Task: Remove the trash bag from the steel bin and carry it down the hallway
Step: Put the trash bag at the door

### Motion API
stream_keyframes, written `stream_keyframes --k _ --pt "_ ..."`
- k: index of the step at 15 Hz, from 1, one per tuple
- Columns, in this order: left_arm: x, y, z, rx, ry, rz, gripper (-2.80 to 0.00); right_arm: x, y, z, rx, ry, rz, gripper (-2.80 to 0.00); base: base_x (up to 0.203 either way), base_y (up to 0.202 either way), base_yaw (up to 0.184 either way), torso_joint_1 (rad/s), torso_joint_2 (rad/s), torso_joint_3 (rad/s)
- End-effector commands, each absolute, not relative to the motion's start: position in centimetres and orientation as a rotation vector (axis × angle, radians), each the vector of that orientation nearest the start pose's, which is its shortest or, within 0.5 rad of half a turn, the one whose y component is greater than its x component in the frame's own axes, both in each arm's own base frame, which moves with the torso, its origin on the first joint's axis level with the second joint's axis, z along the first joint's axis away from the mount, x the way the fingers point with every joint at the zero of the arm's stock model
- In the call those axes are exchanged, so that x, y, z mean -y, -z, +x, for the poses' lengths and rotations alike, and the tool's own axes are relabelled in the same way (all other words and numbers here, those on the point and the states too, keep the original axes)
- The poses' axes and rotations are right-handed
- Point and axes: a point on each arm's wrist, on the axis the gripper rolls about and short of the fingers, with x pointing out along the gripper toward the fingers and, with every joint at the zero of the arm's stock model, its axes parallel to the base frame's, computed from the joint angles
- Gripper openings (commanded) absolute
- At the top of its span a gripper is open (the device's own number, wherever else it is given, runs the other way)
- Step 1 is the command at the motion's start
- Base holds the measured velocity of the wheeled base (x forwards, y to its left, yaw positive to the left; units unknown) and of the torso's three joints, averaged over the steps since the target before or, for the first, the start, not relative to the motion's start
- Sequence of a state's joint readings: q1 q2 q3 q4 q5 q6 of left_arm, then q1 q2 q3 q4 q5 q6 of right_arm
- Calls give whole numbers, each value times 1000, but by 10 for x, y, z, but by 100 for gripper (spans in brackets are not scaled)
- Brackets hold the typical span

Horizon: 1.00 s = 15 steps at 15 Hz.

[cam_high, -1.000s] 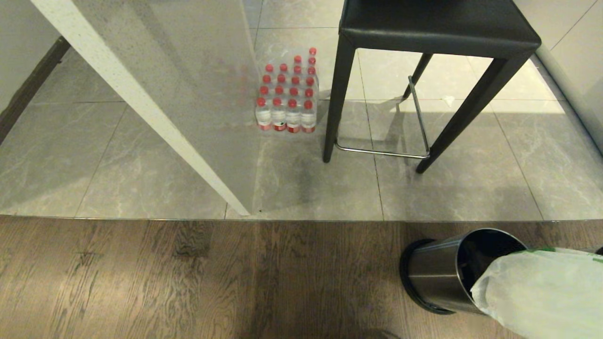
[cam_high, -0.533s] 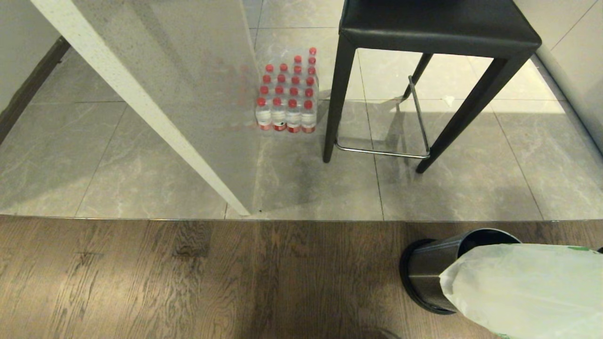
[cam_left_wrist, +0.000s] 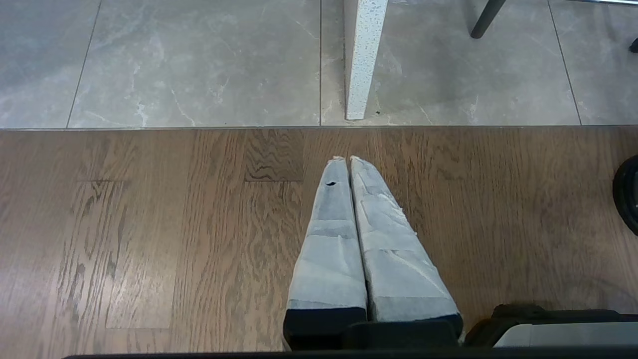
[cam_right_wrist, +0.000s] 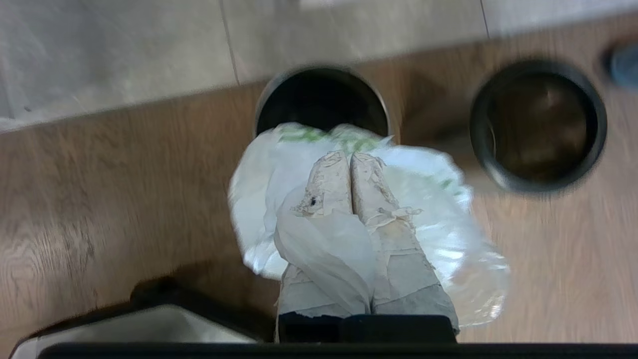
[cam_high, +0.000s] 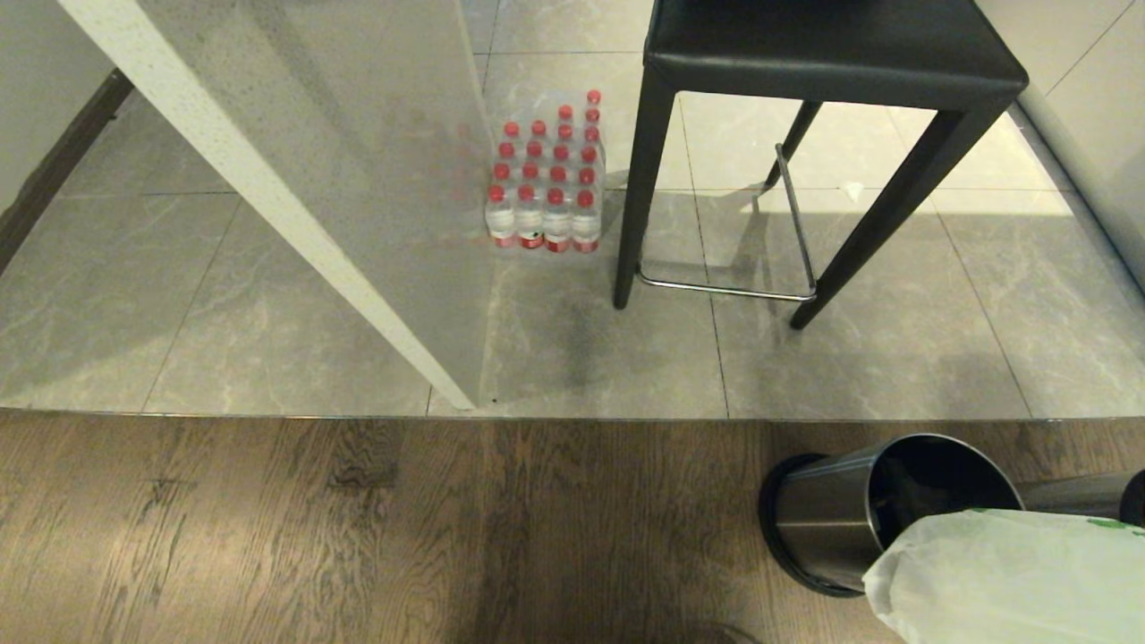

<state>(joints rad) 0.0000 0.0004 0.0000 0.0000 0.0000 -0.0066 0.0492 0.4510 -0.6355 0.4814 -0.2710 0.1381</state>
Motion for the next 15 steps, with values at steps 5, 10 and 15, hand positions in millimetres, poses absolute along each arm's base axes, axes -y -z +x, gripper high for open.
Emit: stream_keyframes --k 5,10,15 --pt "0 -75 -23 0 0 -6 -280 7 -195 -25 -281 259 147 -280 0 0 0 0 0 0" --pt "0 -75 -23 0 0 -6 -280 8 -180 -36 -297 260 147 -280 0 0 0 0 0 0" --pt "0 -75 -23 0 0 -8 -280 8 -171 -38 -309 253 156 -280 0 0 0 0 0 0"
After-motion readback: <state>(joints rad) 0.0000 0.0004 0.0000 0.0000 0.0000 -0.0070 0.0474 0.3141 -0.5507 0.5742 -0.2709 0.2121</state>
